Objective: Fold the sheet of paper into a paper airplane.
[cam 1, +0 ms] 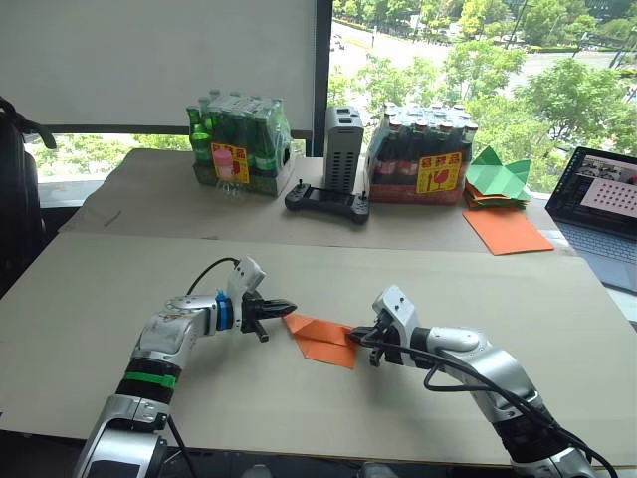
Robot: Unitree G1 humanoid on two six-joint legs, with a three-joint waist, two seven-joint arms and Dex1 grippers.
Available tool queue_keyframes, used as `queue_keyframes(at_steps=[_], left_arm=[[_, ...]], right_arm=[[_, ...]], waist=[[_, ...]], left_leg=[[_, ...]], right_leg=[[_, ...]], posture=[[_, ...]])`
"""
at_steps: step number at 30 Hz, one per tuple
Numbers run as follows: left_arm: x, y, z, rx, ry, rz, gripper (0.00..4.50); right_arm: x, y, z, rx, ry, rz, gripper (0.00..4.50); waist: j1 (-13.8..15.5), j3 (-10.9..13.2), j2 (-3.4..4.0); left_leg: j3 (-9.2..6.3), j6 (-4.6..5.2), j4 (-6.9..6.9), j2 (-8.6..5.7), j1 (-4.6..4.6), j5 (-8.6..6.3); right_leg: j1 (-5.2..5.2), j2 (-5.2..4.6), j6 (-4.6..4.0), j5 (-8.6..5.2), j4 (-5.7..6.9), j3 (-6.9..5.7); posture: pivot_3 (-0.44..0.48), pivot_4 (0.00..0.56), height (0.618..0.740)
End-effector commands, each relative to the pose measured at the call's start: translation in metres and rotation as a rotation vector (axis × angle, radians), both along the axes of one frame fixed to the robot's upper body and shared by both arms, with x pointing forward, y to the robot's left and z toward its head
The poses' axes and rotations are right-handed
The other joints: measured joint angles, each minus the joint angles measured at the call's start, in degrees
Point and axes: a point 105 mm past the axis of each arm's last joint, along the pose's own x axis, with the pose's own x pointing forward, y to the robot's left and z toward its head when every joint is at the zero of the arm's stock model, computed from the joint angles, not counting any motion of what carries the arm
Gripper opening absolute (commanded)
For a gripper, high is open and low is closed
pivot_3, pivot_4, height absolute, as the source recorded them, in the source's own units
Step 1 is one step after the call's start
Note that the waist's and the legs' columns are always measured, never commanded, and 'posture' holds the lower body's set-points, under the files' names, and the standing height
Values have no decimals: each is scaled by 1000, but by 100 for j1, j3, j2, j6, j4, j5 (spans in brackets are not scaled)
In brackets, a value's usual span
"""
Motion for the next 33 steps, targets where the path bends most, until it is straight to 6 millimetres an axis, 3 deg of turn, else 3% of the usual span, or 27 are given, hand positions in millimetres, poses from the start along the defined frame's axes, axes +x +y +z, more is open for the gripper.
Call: queue_keyframes(at_steps=[1,6,23,33], left_arm=[[-10,-17,30,-37,-96,-83,0],[-31,-30,18,53,-135,-202,0],[-29,-33,-23,191,-119,-256,0],[-22,-19,-50,243,-69,-203,0]], right_arm=[[-1,-6,-13,-45,32,-16,24],[-1,-6,-13,-44,28,-16,24],[-4,-6,-13,-36,27,-39,24],[-7,-6,-8,-10,22,-36,24]], waist=[[-3,0,0],[-12,0,1],[7,0,0],[24,-1,1]], left_leg=[[0,0,0,0,1,0],[1,0,-1,0,3,0],[1,1,-1,0,0,0],[1,1,-1,-1,2,-1]], right_leg=[[0,0,0,0,0,0],[0,0,0,0,-1,2],[0,1,0,0,-8,1],[2,0,0,0,-9,1]], posture=[[0,150,740],[0,150,740],[0,150,740],[0,150,740]])
